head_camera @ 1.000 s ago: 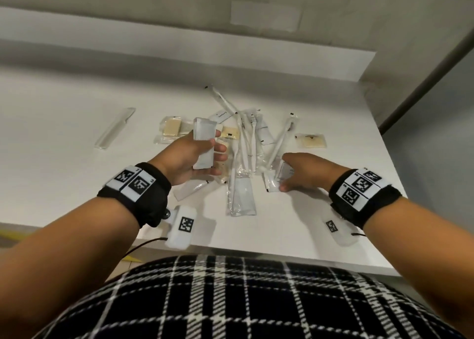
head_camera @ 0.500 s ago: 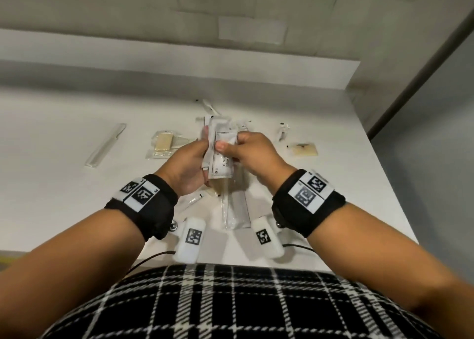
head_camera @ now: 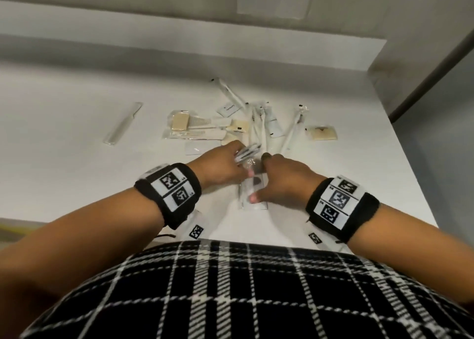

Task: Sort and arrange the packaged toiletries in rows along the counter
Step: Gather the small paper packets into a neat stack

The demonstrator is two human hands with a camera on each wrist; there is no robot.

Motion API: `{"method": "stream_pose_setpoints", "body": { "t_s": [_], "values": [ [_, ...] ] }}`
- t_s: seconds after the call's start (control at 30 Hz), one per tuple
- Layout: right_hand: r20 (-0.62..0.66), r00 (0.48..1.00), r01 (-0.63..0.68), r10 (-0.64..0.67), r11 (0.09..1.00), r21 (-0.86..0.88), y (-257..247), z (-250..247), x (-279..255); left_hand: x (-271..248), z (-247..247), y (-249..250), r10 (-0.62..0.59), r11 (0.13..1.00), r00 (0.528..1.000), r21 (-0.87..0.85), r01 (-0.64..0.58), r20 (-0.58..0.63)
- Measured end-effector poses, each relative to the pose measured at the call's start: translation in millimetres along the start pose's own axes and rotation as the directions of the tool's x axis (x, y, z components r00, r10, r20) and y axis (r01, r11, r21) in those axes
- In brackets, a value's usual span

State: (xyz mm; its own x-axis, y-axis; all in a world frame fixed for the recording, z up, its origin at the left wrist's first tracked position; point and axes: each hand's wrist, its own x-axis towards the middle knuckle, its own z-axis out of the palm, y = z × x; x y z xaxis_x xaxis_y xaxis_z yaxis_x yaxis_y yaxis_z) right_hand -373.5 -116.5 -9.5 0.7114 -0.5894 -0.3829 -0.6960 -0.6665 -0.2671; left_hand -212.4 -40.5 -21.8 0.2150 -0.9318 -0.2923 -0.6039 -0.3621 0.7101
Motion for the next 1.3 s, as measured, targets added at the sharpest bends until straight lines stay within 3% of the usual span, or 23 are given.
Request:
{"method": "stream_pose_setpoints", "body": {
  "t_s": [0.1,0.2,0.27,0.37,0.47,0.57,0.6,0.63,0.67,0.73,0.8,0.87,0.93,1.03,1.2,1.3],
  "values": [
    [-0.074,0.996,-0.047,0.046,0.999,-0.012,-3,3,4,6,11,0,-0.010,0.944,0.998,0.329,0.031,-0.065],
    [-0.007,0.998,-0.062,0.061,0.996,-0.066,2,-3,13,10,2,-2,-0.024,0.903,0.996,0.426,0.057,-0.082],
    [0.045,0.995,-0.082,0.086,0.993,-0.083,3,-4,16,10,-7,-6,-0.024,0.912,0.994,0.404,0.063,-0.102],
    [0.105,0.986,-0.116,0.132,0.982,-0.146,-1,-4,18,8,-22,-14,-0.044,0.974,0.987,0.213,0.077,-0.155],
    [0.166,0.983,-0.038,0.076,0.975,-0.218,-9,-4,20,5,-39,-18,-0.089,0.990,0.983,-0.121,0.070,-0.161],
    [0.223,0.975,0.039,-0.012,0.992,-0.117,-5,-21,17,-5,-53,-17,-0.137,0.849,0.983,-0.526,0.055,-0.119],
    [0.159,0.985,0.067,-0.069,0.998,0.014,-4,-31,16,-8,-60,-17,-0.129,0.775,0.989,-0.629,0.053,-0.076],
    [0.016,0.992,0.117,-0.122,0.976,0.186,-4,-40,15,-12,-64,-18,-0.107,0.697,0.994,-0.714,0.062,-0.018],
    [-0.203,0.967,0.219,-0.155,0.912,0.347,-6,-49,16,-15,-70,-18,-0.070,0.625,0.997,-0.776,0.079,0.045],
    [-0.621,0.776,0.464,-0.109,0.766,0.445,-14,-57,24,-18,-75,-17,0.024,0.524,0.985,-0.841,0.133,0.171],
    [-0.783,0.619,0.549,-0.059,0.746,0.378,-28,-58,32,-21,-77,-11,0.078,0.458,0.973,-0.875,0.159,0.218],
    [-0.841,0.541,0.569,-0.031,0.750,0.339,-40,-51,42,-22,-79,-4,0.099,0.435,0.977,-0.891,0.128,0.189],
    [-0.813,0.578,0.577,0.071,0.669,0.468,-47,-47,49,-22,-81,0,0.121,0.481,0.985,-0.875,0.053,0.126],
    [-0.699,0.687,0.575,0.197,0.441,0.689,-56,-44,48,-20,-83,-6,0.115,0.540,0.992,-0.841,-0.019,0.051],
    [-0.679,0.682,0.605,0.272,0.313,0.732,-68,-43,48,-16,-87,-12,0.096,0.504,0.995,-0.862,-0.051,-0.003],
    [-0.627,0.678,0.584,0.384,0.237,0.776,-76,-46,53,-13,-88,-14,0.078,0.454,0.997,-0.889,-0.058,-0.025]
  ]
}}
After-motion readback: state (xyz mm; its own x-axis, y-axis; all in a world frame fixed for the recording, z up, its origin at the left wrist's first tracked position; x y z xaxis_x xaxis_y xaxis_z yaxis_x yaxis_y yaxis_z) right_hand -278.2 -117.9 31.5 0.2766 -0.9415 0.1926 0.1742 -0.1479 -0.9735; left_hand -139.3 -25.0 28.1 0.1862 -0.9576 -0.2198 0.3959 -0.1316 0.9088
